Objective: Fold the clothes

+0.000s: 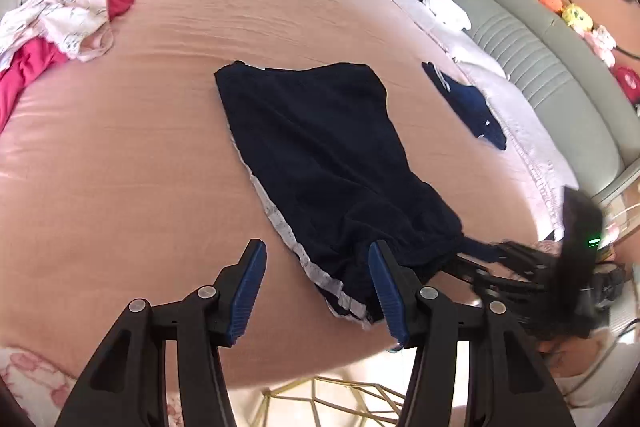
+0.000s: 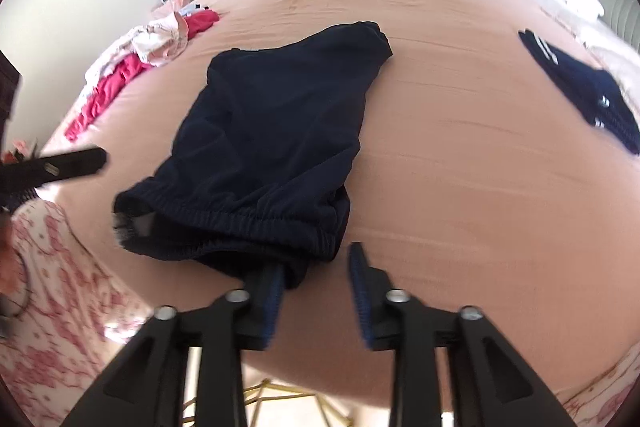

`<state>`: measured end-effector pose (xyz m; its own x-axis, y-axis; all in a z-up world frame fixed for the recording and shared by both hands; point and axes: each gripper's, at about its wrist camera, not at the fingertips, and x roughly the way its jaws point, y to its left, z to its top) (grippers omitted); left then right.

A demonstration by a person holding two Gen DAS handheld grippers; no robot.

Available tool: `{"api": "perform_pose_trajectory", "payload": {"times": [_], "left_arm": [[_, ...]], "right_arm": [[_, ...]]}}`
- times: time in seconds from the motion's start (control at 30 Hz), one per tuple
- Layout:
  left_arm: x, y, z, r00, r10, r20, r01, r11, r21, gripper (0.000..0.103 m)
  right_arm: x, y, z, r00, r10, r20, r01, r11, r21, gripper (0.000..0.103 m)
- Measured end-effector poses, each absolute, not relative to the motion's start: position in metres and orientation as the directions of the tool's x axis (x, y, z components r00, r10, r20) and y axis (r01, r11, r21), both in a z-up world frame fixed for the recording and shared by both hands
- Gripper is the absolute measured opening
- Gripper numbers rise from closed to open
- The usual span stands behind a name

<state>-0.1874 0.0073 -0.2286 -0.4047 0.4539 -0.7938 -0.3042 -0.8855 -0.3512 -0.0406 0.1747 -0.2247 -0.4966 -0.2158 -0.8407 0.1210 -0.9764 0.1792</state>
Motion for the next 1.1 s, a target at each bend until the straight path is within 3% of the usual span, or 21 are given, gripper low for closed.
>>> {"api": "perform_pose_trajectory", "payload": {"times": [0.13, 0.27, 0.33, 0.4, 0.47, 0.53, 0.63, 0.73, 0.87, 0.97, 1.07, 1.1], "left_arm": [[-0.194, 0.032, -0.232, -0.402, 0.431, -0.808, -0.400, -0.876, -0.268, 0.048], [-0.203, 0.047, -0.242, -0.402, 0.419, -0.814, -0.459, -0.861, -0.217, 0.044], [-0.207, 0.053, -0.256, -0.367, 0.375, -0.851, -0.480, -0.860, -0.172, 0.037], [-0.203, 0.053, -0.271, -0.341, 0.272, -0.900, -0.504, -0.861, -0.069, 0.037], [-0.196, 0.043, -0.269, -0.340, 0.276, -0.899, -0.529, -0.846, -0.060, 0.038], [-0.198, 0.031, -0.259, -0.342, 0.276, -0.898, -0.519, -0.852, -0.064, 0.037], [-0.215, 0.016, -0.237, -0.422, 0.371, -0.827, -0.501, -0.856, -0.128, 0.037], [-0.253, 0.020, -0.241, -0.456, 0.338, -0.823, -0.475, -0.875, -0.096, 0.037], [-0.320, 0.009, -0.267, -0.432, 0.267, -0.861, -0.323, -0.938, -0.129, 0.037], [-0.350, -0.017, -0.280, -0.400, 0.341, -0.851, -0.191, -0.939, -0.287, 0.037], [-0.362, -0.021, -0.288, -0.410, 0.364, -0.836, -0.190, -0.931, -0.312, 0.037], [-0.363, -0.019, -0.288, -0.427, 0.342, -0.837, -0.201, -0.938, -0.281, 0.027]], "right_arm": [[-0.025, 0.189, -0.192, -0.523, -0.295, -0.799, 0.184, -0.955, 0.232, 0.054], [-0.039, 0.190, -0.179, -0.604, -0.261, -0.753, 0.193, -0.965, 0.180, 0.054], [-0.063, 0.178, -0.200, -0.561, -0.241, -0.792, 0.222, -0.966, 0.137, 0.053], [-0.079, 0.165, -0.230, -0.464, -0.210, -0.861, 0.264, -0.960, 0.092, 0.043], [-0.075, 0.166, -0.244, -0.424, -0.208, -0.882, 0.293, -0.953, 0.084, 0.043], [-0.069, 0.175, -0.234, -0.447, -0.221, -0.867, 0.286, -0.953, 0.096, 0.043], [-0.073, 0.184, -0.205, -0.539, -0.286, -0.792, 0.299, -0.944, 0.137, 0.045], [-0.109, 0.172, -0.192, -0.596, -0.280, -0.753, 0.341, -0.937, 0.078, 0.045], [-0.176, 0.151, -0.195, -0.614, -0.248, -0.749, 0.364, -0.931, 0.011, 0.045], [-0.224, 0.156, -0.201, -0.615, -0.207, -0.761, 0.331, -0.944, -0.011, 0.045], [-0.254, 0.163, -0.212, -0.591, -0.206, -0.780, 0.294, -0.955, 0.030, 0.046], [-0.261, 0.164, -0.218, -0.577, -0.203, -0.791, 0.292, -0.956, 0.032, 0.046]]}}
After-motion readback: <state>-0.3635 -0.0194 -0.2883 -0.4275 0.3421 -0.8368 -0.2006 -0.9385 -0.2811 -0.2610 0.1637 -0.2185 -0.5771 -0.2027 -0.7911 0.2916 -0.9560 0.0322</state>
